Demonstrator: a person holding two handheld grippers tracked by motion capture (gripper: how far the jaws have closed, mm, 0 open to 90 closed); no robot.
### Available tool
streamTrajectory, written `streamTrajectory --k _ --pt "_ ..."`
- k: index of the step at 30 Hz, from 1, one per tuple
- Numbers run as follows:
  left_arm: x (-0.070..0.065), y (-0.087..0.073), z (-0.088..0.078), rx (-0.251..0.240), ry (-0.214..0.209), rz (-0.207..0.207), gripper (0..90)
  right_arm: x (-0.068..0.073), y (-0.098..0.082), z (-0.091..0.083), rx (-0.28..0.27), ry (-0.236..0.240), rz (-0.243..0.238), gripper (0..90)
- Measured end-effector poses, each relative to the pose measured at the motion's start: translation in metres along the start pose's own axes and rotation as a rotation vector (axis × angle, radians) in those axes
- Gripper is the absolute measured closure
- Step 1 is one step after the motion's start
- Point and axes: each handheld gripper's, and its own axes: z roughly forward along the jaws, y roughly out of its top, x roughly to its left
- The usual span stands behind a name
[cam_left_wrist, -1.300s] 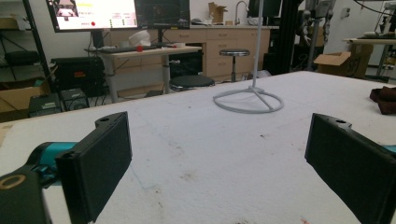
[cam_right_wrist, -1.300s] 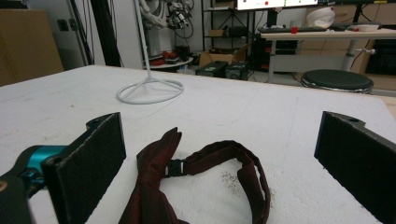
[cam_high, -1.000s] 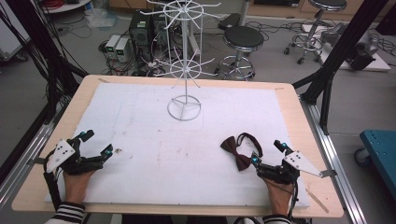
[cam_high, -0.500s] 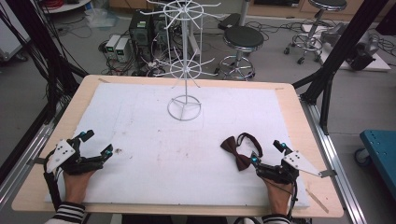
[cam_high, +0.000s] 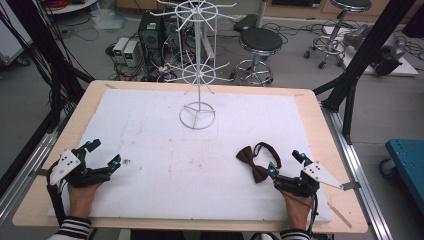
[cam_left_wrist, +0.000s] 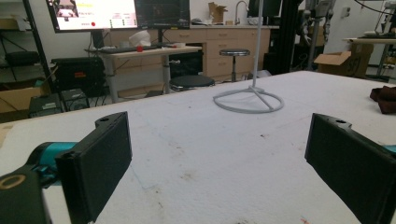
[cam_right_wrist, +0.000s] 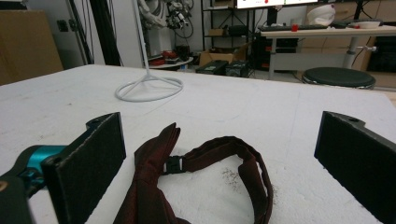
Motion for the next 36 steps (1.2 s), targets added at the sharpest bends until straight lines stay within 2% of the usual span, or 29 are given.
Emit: streamTrajectory --k 12,20,30,36 --pt "-0.0001 0.0000 0.0000 0.001 0.002 0.000 7.6 -0.0013 -0.0009 -0.0014 -0.025 -0.003 0.001 1.1" --pt "-0.0001 -0.0001 0.0000 0.000 0.001 0.000 7.6 0.0001 -0.0011 -0.0014 -0.018 -0.006 0.009 1.1" --pt "-0.0005 -0.0002 0.0000 -0.003 0.007 0.004 7.6 0.0030 -0.0020 -0.0005 -0.020 -0.012 -0.041 1.2" --pt "0.0002 -0.0002 -0.0002 -0.003 0.005 -0.005 7.6 0.0045 -0.0021 -0.0002 -0.016 -0.022 -0.052 1.2"
